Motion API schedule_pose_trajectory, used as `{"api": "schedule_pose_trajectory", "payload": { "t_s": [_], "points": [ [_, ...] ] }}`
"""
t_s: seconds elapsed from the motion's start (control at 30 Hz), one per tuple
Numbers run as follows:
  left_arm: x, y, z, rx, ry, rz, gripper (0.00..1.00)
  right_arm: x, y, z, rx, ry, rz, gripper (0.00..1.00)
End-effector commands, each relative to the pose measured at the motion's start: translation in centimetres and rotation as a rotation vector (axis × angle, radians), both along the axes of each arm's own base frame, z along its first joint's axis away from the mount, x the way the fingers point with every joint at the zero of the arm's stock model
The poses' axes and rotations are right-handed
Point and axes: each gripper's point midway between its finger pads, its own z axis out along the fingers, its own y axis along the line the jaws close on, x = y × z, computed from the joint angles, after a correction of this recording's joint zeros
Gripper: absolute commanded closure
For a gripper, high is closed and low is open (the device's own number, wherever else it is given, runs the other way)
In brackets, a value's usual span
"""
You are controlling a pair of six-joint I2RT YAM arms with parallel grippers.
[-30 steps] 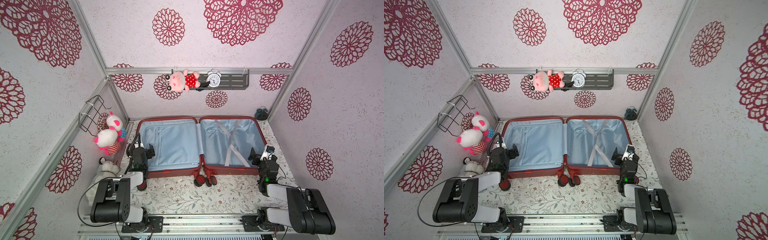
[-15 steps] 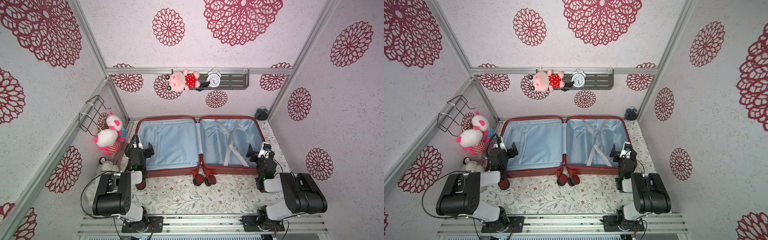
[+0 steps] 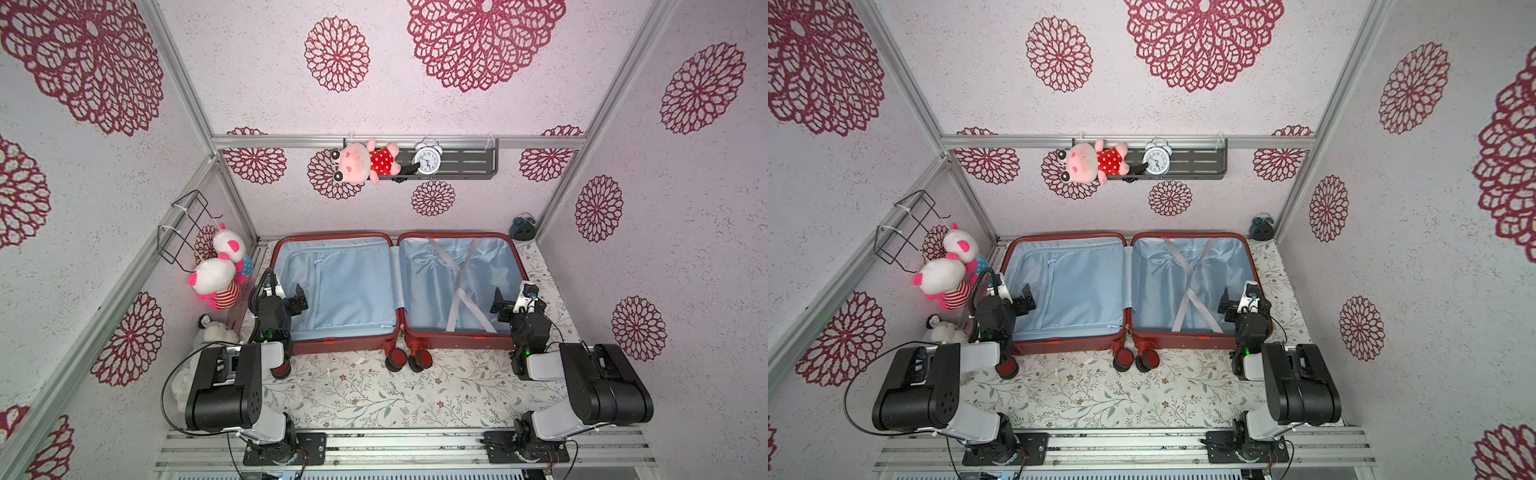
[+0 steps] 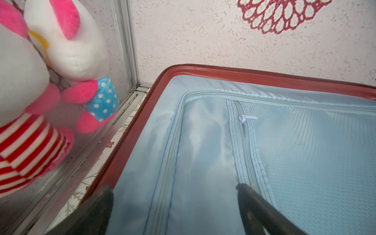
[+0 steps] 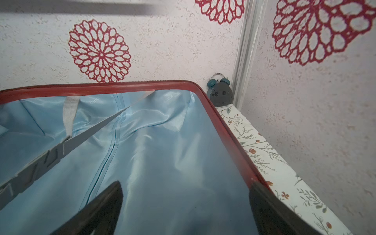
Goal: Open the suitcase zippers
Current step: Reset both arms
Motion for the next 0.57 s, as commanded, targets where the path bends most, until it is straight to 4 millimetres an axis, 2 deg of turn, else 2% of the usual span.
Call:
{"api": "schedule_pose_trajectory", "payload": {
  "t_s": [0.0, 0.53],
  "points": [
    [-0.55, 1.28, -0.80, 0.013, 0.020, 0.041, 0.02, -0.66, -0.09, -3.40, -0.025, 0.127, -0.008, 0.01],
    [-0.55, 1.25, -0.86, 0.013, 0.021, 0.040, 0.02, -0.63, -0.13, -3.43, -0.022, 0.130, -0.007, 0.01]
  ]
}}
